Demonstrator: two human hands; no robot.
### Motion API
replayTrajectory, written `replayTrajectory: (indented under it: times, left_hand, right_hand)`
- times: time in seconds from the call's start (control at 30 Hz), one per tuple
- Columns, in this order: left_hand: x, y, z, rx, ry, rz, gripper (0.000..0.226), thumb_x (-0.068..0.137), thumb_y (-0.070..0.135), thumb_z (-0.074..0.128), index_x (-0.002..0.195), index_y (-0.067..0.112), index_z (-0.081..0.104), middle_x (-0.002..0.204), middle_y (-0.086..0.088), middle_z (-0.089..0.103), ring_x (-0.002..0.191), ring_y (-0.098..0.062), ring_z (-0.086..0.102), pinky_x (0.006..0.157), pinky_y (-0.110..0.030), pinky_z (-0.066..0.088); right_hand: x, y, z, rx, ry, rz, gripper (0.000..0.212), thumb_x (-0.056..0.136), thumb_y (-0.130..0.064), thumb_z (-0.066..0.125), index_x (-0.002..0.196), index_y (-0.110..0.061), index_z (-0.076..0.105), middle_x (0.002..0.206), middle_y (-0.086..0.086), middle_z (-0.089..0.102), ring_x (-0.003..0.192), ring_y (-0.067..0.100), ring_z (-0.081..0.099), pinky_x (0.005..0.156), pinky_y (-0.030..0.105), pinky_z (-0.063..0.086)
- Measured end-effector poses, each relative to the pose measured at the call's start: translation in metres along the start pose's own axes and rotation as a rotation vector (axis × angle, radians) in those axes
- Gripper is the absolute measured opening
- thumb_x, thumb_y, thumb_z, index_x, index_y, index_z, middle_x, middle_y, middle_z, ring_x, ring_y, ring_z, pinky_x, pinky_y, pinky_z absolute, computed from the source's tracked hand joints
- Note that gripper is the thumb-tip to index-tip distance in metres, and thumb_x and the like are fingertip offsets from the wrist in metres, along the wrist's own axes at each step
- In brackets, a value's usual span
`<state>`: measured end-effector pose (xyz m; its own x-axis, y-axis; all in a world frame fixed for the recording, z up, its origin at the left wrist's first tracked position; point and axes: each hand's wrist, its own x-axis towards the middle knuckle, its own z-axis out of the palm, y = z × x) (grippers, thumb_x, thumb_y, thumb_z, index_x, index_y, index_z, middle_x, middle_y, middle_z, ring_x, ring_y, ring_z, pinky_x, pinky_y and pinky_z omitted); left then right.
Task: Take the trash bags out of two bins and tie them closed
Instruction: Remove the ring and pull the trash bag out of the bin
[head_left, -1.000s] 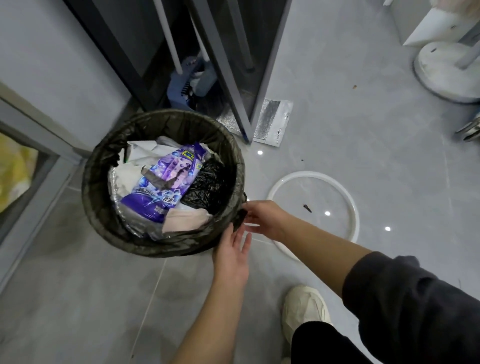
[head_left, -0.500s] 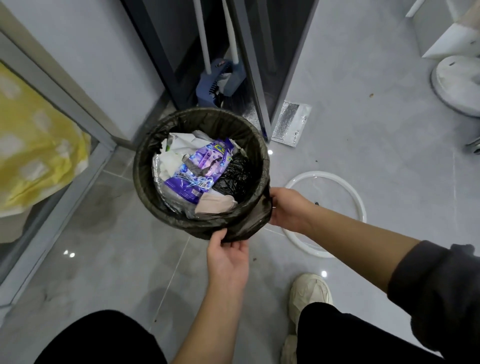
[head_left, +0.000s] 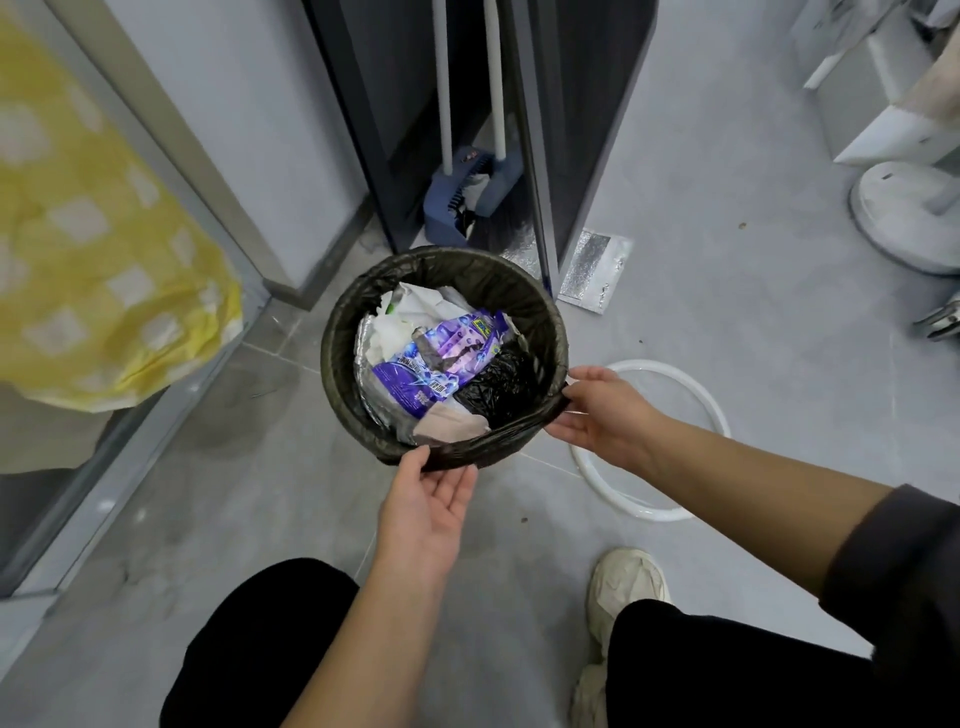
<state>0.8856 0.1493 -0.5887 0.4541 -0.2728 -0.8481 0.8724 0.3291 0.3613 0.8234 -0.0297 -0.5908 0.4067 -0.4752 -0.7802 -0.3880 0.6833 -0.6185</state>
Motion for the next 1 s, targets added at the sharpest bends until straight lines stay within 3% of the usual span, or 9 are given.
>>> replayTrajectory:
  times: [0.2,0.33,0.6,0.73,0.83,0.93,1.0]
  left_hand:
    - [-0.009,0.026,0.002,0.076,-0.056,-0.071,0.014,0.094,0.012,0.050,0.082,0.005,0.054,0.074,-0.011,0.066,0.075,-0.021,0.064,0.054,-0.029,0.058]
    - [-0.013,0.037,0.000,0.149,-0.090,-0.087,0.013,0.094,0.011,0.050,0.085,0.003,0.054,0.057,-0.009,0.069,0.054,-0.018,0.069,0.047,-0.025,0.057]
    - [-0.013,0.039,-0.014,0.139,-0.118,-0.102,0.019,0.096,0.007,0.042,0.085,0.000,0.055,0.068,-0.015,0.070,0.052,-0.019,0.070,0.049,-0.026,0.058]
    - [-0.013,0.039,-0.020,0.140,-0.193,-0.077,0.021,0.094,-0.001,0.037,0.093,-0.004,0.058,0.075,-0.011,0.073,0.062,-0.017,0.072,0.053,-0.025,0.058]
    - [-0.009,0.038,-0.026,0.562,-0.125,0.133,0.015,0.090,-0.004,0.047,0.090,0.005,0.058,0.074,-0.011,0.073,0.056,-0.016,0.069,0.050,-0.023,0.055]
    - [-0.001,0.046,-0.040,1.213,0.012,0.608,0.019,0.078,0.006,0.062,0.080,0.022,0.051,0.077,-0.004,0.066,0.063,-0.021,0.063,0.058,-0.030,0.048]
    - [0.001,0.054,-0.047,1.631,0.039,0.804,0.023,0.074,0.022,0.068,0.083,0.026,0.047,0.083,0.007,0.055,0.074,-0.019,0.057,0.062,-0.032,0.044]
  right_hand:
    - [-0.011,-0.007,0.012,0.006,-0.005,0.009,0.012,0.094,-0.005,0.050,0.087,-0.011,0.057,0.081,0.008,0.050,0.061,0.018,0.055,0.049,0.024,0.056]
    - [-0.017,-0.007,0.019,-0.001,-0.003,0.032,0.008,0.091,-0.005,0.055,0.087,-0.007,0.061,0.084,0.010,0.052,0.065,0.019,0.057,0.050,0.023,0.056]
    - [-0.030,0.009,0.026,-0.107,0.021,0.064,0.008,0.084,-0.003,0.063,0.090,-0.008,0.059,0.077,0.008,0.050,0.056,0.012,0.043,0.040,0.015,0.045]
    - [-0.037,0.028,0.030,-0.019,0.004,0.068,0.017,0.088,-0.001,0.057,0.104,-0.001,0.063,0.084,0.012,0.060,0.064,0.017,0.058,0.048,0.019,0.053]
    - [-0.041,0.033,0.027,-0.129,-0.020,-0.022,0.026,0.084,0.009,0.054,0.106,-0.002,0.063,0.091,0.018,0.064,0.073,0.019,0.065,0.061,0.021,0.058]
    - [-0.038,0.031,0.019,-0.565,0.007,-0.182,0.035,0.076,0.009,0.067,0.108,-0.006,0.067,0.080,0.015,0.064,0.067,0.019,0.061,0.077,0.031,0.056]
    - [-0.037,0.027,0.015,-0.877,0.067,-0.318,0.026,0.076,0.002,0.067,0.098,-0.012,0.071,0.073,0.002,0.064,0.068,0.016,0.060,0.075,0.030,0.053]
